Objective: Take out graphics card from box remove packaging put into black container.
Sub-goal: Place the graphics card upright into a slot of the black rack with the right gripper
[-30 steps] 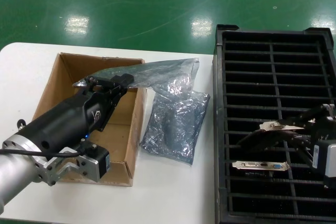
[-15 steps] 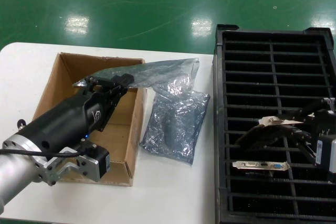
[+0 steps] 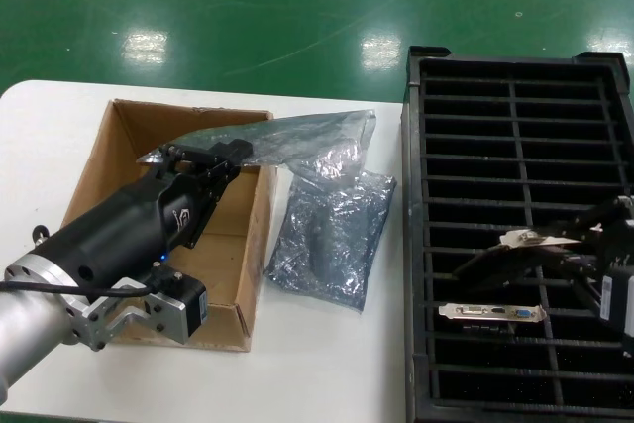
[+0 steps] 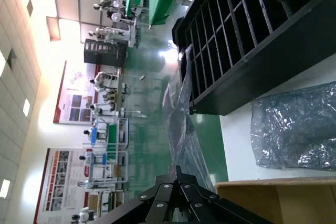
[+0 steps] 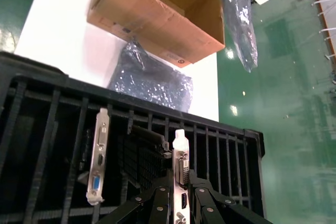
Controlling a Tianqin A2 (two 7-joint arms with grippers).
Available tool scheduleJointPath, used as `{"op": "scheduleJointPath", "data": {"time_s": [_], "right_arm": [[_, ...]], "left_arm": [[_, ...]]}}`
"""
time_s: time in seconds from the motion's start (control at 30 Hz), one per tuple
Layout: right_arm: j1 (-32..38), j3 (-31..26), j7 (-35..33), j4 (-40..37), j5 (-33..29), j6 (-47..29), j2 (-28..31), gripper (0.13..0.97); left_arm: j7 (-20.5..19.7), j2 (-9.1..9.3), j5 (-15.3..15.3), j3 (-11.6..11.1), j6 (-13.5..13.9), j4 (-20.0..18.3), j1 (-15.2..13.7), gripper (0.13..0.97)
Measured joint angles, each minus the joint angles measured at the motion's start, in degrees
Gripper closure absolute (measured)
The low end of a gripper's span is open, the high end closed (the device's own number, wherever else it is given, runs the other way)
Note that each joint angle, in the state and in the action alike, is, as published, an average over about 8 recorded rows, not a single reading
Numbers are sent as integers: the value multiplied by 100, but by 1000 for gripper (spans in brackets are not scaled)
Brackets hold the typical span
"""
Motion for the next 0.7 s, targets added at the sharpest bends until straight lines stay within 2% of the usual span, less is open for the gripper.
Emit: {"op": "scheduleJointPath", "data": {"time_s": [0.33,0.7], "right_arm": [[1,-4,-46,-27,-306,12,-69,917],[72,-13,-179,-59,-328,61,-153,917]], "left_arm": [[0,0,0,0,0,0,0,957],[0,0,0,0,0,0,0,957]]}}
